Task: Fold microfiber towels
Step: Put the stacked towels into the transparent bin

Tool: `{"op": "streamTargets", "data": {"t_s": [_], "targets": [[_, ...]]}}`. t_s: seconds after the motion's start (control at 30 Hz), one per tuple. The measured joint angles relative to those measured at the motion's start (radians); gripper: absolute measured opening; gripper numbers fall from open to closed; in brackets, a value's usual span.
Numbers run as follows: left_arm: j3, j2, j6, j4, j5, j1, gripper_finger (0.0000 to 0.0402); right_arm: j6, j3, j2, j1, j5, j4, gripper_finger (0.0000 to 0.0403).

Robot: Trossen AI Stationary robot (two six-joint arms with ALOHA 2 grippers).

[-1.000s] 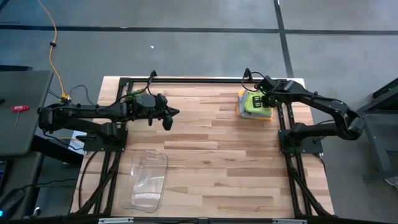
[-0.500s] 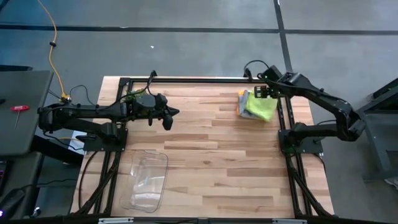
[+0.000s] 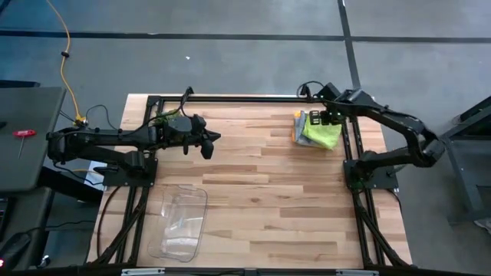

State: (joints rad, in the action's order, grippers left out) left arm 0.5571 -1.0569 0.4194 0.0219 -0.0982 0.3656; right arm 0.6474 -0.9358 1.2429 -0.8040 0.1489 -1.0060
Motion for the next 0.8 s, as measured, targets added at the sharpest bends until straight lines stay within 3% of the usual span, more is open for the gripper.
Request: {"op": "streamTargets", "data": {"t_s": [0.07, 0.17, 0.3, 0.47, 0.63, 0.8], "targets": [[0.0, 0.0, -0.001, 0.0, 0.0, 0.0, 0.0, -0.001, 0.02, 0.038, 0.002, -0.005, 0.043, 0.0015], [0.0, 0.0, 0.0, 0.0, 0.0, 0.0, 0.0, 0.014, 0.027, 0.099, 0.001, -0.023, 0.119, 0.0022], [0.0, 0.0, 0.03, 0.007, 0.0, 0.0, 0.0, 0.006, 0.028, 0.185, 0.008, -0.051, 0.152, 0.0004], [0.002, 0.0, 0.127, 0.159, 0.026, 0.021, 0.0, -0.001, 0.028, 0.305, 0.041, -0.026, 0.167, 0.0002], [0.079, 0.0, 0.143, 0.172, 0.096, 0.074, 0.0, -0.006, 0.023, 0.431, 0.074, -0.016, 0.241, 0.0001], [0.197, 0.0, 0.045, 0.062, 0.147, 0.087, 0.0, 0.05, 0.017, 0.496, 0.156, 0.007, 0.336, 0.0001]]}}
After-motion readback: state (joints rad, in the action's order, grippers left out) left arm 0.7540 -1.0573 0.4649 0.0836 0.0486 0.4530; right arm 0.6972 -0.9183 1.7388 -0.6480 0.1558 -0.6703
